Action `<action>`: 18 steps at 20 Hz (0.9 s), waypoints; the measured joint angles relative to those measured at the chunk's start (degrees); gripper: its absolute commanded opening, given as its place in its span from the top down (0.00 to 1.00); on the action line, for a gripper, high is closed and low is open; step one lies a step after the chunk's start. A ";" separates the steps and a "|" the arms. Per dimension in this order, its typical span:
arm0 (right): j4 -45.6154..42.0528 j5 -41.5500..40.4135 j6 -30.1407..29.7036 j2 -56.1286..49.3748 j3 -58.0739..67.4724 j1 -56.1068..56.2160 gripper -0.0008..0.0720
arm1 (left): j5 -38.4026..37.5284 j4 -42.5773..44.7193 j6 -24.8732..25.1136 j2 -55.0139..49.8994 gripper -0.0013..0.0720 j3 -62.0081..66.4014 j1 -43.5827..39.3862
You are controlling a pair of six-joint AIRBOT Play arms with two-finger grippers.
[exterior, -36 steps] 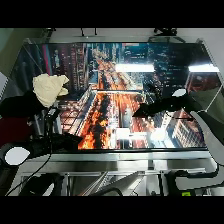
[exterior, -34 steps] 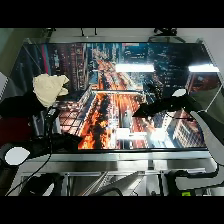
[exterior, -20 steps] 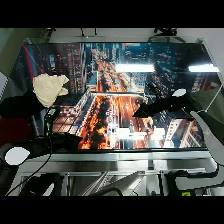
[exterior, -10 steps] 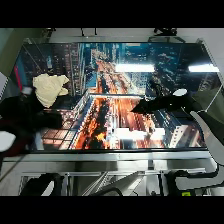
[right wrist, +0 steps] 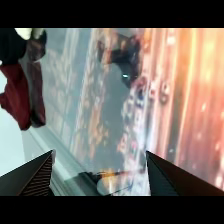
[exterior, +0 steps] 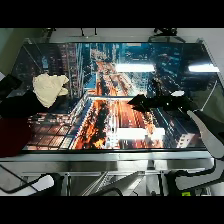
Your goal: Fold the shirts.
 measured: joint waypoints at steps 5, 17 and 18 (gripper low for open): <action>1.03 -1.42 0.09 -3.82 0.00 0.00 0.10 | 3.13 -2.40 1.92 -20.44 0.04 11.52 -1.27; 4.15 -0.85 0.00 -5.35 0.00 0.17 0.11 | -0.39 -3.50 2.51 -41.55 0.96 30.40 -6.45; 4.17 -0.31 -0.02 -5.35 0.00 0.26 0.11 | -2.75 -4.46 2.54 -41.72 0.96 32.37 -6.60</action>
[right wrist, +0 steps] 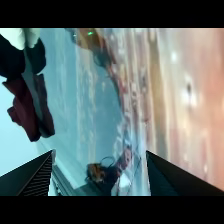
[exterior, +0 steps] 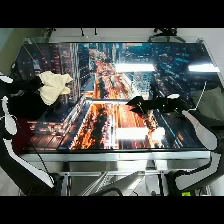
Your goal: Fold the shirts.
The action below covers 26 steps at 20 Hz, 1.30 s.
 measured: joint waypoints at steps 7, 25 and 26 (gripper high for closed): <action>0.15 5.29 -2.19 0.02 0.02 0.07 0.78 | -15.72 -22.95 6.19 12.37 0.96 6.03 -6.08; -3.67 21.64 -5.73 10.03 0.07 -9.31 0.24 | -16.26 -7.08 5.53 51.93 0.07 -44.06 -30.34; -5.53 21.62 -5.42 9.70 -0.07 -8.83 0.24 | -17.05 -6.40 4.76 52.24 0.07 -44.96 -28.96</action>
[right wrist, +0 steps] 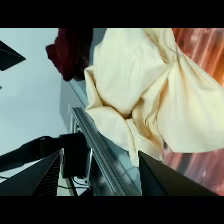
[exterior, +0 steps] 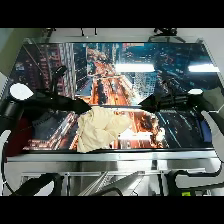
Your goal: Fold the shirts.
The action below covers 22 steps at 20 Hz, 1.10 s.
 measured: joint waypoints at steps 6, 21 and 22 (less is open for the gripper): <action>-8.31 -7.80 1.51 -1.29 -4.72 1.88 0.31 | 1.70 4.87 -2.01 4.61 0.07 -14.36 8.07; -10.36 -22.97 1.03 -10.27 -4.83 13.14 0.70 | 11.80 0.20 2.54 0.94 0.51 -34.42 3.96; -10.93 -23.76 1.03 -10.45 -4.07 13.94 0.73 | 12.09 0.20 2.56 2.12 0.55 -34.56 3.82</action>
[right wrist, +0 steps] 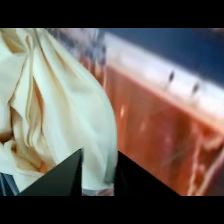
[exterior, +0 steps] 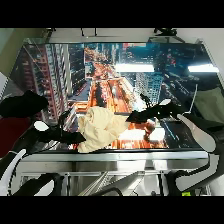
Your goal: Fold the shirts.
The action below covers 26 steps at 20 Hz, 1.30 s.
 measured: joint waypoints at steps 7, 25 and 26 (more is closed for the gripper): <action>1.14 -0.76 -0.20 0.46 5.70 2.27 0.97 | 1.51 0.09 0.00 10.82 0.96 -0.22 -0.26; 4.35 6.84 0.74 22.62 49.51 0.92 0.97 | -12.07 0.66 -5.66 10.01 0.96 68.24 -4.37; 1.97 6.36 1.22 24.37 51.95 0.87 0.97 | -12.92 3.13 -7.50 8.66 0.96 73.81 -4.90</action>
